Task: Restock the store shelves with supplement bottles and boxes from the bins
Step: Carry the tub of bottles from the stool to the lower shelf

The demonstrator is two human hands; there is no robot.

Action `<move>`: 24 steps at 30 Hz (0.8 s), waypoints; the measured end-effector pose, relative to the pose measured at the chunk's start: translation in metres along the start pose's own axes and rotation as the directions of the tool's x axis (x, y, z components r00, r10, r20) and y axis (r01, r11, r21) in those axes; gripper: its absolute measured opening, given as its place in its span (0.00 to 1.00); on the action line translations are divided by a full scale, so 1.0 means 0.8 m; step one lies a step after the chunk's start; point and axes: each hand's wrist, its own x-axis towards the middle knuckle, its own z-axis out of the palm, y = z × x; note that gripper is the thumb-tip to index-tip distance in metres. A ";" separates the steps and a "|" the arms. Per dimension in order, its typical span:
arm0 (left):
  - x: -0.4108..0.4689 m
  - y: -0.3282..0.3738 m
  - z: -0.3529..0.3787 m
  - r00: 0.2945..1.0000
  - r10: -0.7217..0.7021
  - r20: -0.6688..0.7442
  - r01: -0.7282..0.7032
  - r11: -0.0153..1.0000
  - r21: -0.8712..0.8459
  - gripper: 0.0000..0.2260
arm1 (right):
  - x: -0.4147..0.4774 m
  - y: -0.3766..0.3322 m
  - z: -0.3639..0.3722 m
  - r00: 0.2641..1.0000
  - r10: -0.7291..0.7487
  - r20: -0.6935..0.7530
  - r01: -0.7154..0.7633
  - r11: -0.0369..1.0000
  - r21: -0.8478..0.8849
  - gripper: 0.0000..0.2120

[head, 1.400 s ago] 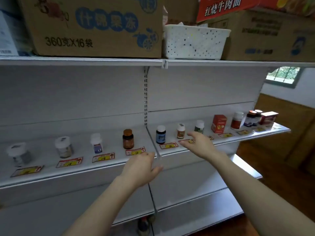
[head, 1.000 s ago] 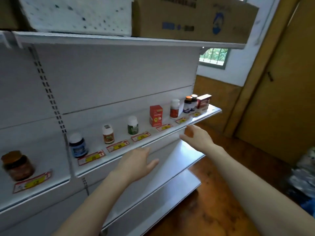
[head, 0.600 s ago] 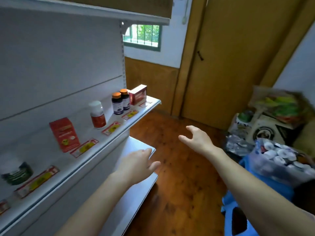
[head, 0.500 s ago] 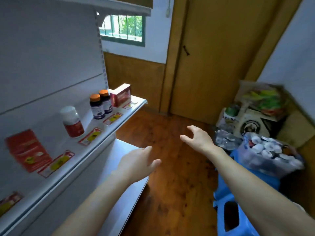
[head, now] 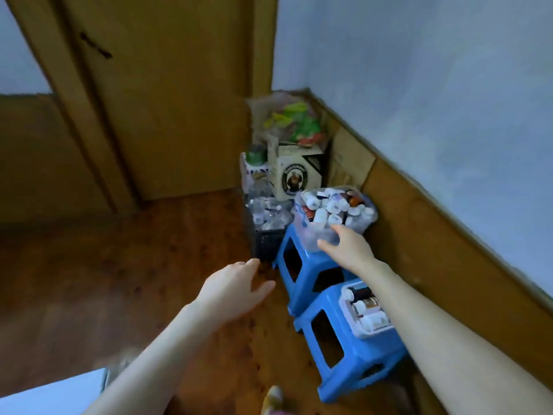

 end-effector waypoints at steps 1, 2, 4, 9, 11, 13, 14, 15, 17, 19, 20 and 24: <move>0.032 0.005 0.002 0.999 0.035 0.019 -0.035 0.999 0.001 0.27 | 0.020 0.017 -0.006 0.999 0.039 -0.016 -0.039 0.999 0.018 0.28; 0.063 0.010 0.004 0.997 0.066 0.041 -0.066 0.998 0.002 0.27 | 0.040 0.033 -0.011 0.997 0.072 -0.033 -0.070 0.997 0.036 0.29; 0.130 0.020 0.012 0.991 0.099 0.093 -0.100 0.995 0.007 0.26 | 0.085 0.065 -0.018 0.986 0.146 -0.077 -0.139 0.987 0.085 0.29; 0.280 0.035 0.025 0.977 0.111 0.183 -0.122 0.991 0.050 0.24 | 0.194 0.112 -0.038 0.962 0.257 -0.088 -0.237 0.953 0.187 0.26; 0.334 0.035 0.028 0.972 0.118 0.203 -0.130 0.990 0.051 0.23 | 0.233 0.123 -0.045 0.954 0.283 -0.103 -0.253 0.939 0.234 0.26; 0.380 0.034 0.033 0.962 0.131 0.240 -0.145 0.989 0.040 0.23 | 0.265 0.135 -0.050 0.939 0.328 -0.101 -0.287 0.913 0.290 0.27; 0.401 0.031 0.036 0.956 0.131 0.261 -0.145 0.989 0.035 0.22 | 0.280 0.141 -0.051 0.932 0.351 -0.094 -0.305 0.896 0.322 0.27; 0.422 0.029 0.039 0.952 0.134 0.276 -0.145 0.989 0.021 0.22 | 0.293 0.148 -0.050 0.923 0.374 -0.087 -0.322 0.878 0.355 0.27; 0.469 0.020 0.047 0.945 0.157 0.288 -0.159 0.987 -0.015 0.20 | 0.320 0.162 -0.047 0.897 0.436 -0.075 -0.366 0.826 0.429 0.28; 0.520 0.011 0.055 0.933 0.189 0.306 -0.189 0.982 -0.029 0.18 | 0.343 0.174 -0.039 0.856 0.513 -0.064 -0.412 0.753 0.513 0.29; 0.547 0.007 0.061 0.923 0.206 0.324 -0.210 0.977 -0.025 0.18 | 0.354 0.181 -0.033 0.830 0.555 -0.055 -0.438 0.710 0.552 0.30; 0.665 -0.004 0.089 0.887 0.220 0.406 -0.208 0.975 -0.073 0.25 | 0.393 0.209 -0.002 0.681 0.732 0.001 -0.558 0.518 0.648 0.33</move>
